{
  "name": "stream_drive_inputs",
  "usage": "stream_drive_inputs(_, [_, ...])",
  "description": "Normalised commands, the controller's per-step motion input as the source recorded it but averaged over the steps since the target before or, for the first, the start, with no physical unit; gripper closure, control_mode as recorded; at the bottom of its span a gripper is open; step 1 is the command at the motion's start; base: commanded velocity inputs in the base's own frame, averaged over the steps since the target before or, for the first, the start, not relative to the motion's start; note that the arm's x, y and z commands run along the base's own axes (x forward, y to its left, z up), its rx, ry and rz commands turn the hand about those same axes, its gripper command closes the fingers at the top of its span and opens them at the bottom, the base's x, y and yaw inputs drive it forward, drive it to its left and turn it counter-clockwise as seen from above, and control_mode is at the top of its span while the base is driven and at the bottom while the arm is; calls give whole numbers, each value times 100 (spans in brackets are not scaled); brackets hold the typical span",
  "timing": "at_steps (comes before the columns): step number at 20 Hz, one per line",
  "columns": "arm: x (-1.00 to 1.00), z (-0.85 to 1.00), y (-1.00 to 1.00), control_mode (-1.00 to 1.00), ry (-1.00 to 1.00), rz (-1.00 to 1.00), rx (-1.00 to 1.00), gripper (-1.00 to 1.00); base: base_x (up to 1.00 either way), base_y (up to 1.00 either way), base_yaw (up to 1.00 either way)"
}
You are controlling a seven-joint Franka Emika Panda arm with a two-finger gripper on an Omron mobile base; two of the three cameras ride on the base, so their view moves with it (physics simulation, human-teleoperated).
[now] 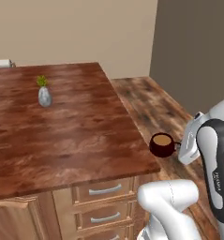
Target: Pick up the brewed coffee from the coffee machine and place it next to the breakfast plate on the dining counter.
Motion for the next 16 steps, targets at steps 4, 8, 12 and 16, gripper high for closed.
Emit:
stream_drive_inputs(4, [0,0,0,100,0,0,0,100,0,-100,21])
stream_drive_inputs(8, [0,0,0,100,0,0,0,100,34,-100,21])
stream_drive_inputs(12, [0,0,0,100,0,0,0,100,92,-83,28])
stream_drive_inputs(16, [0,0,0,100,0,0,0,100,100,-59,31])
